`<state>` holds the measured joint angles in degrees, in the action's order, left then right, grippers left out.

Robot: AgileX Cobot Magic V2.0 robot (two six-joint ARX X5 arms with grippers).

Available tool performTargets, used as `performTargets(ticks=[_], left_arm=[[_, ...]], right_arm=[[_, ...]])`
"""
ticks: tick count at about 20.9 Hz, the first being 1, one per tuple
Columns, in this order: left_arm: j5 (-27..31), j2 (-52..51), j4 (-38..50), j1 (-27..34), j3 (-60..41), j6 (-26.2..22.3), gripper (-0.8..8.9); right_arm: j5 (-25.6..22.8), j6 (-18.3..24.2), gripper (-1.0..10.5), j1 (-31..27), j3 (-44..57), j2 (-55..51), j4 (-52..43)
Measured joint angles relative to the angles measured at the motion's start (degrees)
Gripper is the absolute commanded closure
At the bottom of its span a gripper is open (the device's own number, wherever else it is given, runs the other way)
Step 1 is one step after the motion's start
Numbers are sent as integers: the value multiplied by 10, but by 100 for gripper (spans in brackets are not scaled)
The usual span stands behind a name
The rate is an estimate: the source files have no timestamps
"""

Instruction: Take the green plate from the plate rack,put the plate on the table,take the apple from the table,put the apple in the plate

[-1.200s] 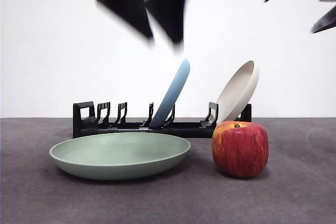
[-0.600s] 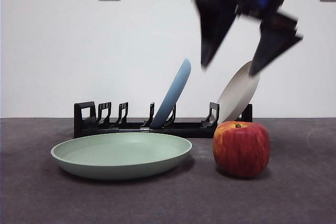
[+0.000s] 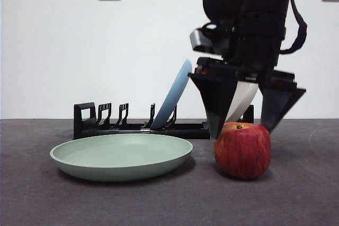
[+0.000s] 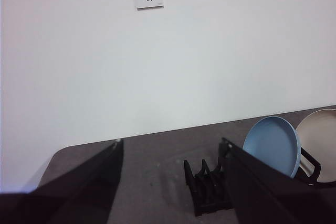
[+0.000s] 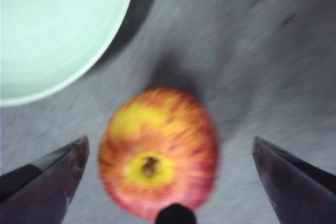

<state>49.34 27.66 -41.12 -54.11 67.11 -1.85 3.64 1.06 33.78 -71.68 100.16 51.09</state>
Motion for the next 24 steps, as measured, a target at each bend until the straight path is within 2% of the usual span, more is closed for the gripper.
performTargets(ticks=[2,3,4,7,8,17,24], left_arm=[[0,0,0,0,0,0,503],[0,0,0,0,0,0,503],[0,0,0,0,0,0,503],[0,0,-3,0,0,0,503],[0,0,-5,0,0,0,503],[0,0,-9,0,0,0,503],[0,0,-23,0,0,0,503]], right_arm=[[21,-2,323,0,0,15,0],[22,-6,361,3,0,20,0],[22,-9,446,5,0,22,0],[20,-32,899,11,0,22,4],[20,-35,964,11,0,22,7],[19,-42,958,12,-6,8,6],[22,-47,959,65,-165,-29,-9]])
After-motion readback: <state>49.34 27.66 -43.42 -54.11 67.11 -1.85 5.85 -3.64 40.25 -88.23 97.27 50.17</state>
